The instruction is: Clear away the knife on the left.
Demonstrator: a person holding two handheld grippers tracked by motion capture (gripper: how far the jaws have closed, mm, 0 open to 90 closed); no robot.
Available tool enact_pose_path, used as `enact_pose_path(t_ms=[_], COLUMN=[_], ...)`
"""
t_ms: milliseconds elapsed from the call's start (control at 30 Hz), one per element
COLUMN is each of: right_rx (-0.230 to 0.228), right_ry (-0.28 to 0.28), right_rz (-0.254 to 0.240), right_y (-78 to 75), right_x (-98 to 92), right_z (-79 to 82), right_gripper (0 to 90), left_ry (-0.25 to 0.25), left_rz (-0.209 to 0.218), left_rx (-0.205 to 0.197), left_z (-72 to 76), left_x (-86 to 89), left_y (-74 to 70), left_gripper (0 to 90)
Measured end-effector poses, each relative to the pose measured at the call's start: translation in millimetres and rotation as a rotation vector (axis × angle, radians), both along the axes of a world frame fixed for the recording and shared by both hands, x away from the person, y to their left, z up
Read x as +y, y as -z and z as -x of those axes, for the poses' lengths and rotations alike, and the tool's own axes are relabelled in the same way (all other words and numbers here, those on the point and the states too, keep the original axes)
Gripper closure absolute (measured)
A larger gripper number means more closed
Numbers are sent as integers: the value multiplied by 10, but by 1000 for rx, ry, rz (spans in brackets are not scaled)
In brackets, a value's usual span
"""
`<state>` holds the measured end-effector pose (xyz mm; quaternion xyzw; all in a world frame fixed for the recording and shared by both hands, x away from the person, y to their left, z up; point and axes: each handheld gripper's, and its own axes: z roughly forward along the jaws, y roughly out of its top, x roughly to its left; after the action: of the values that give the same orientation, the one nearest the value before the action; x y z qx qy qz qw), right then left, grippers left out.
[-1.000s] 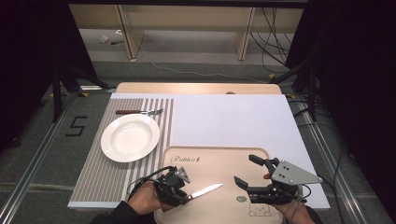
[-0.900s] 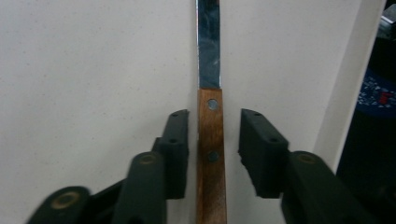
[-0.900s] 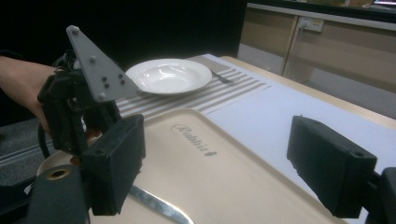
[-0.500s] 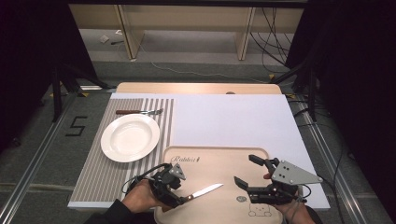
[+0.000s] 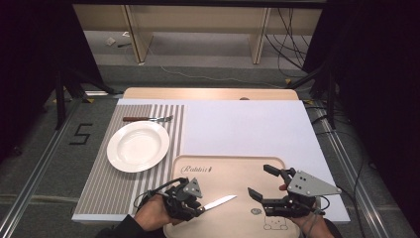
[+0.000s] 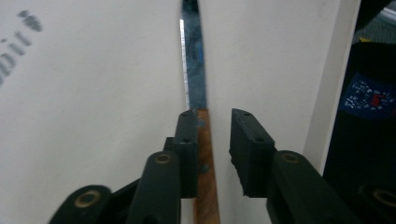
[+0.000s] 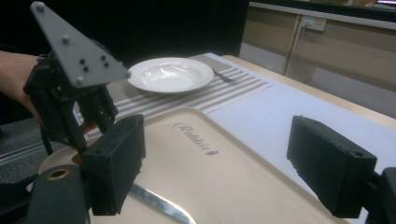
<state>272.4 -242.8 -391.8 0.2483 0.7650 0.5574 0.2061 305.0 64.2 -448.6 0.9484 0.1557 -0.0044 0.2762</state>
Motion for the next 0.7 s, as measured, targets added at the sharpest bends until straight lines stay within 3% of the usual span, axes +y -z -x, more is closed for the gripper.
enact_pose_path(t_ms=[33, 133, 367, 700], right_rx=[0, 0, 3, 3], right_ry=[0, -1, -2, -1], right_rz=[0, 0, 3, 4], right_y=[0, 3, 5, 6], right_x=[0, 3, 7, 4], right_z=[0, 0, -1, -1], right_gripper=[204, 204, 204, 204], left_ry=[-36, -3, 12, 32], left_rz=[-1, -16, -36, -58], left_rx=[27, 7, 10, 32], left_z=[58, 105, 69, 21], left_x=[-37, -122, -209, -356], left_y=[8, 5, 58, 162], left_gripper=[764, 841, 896, 898])
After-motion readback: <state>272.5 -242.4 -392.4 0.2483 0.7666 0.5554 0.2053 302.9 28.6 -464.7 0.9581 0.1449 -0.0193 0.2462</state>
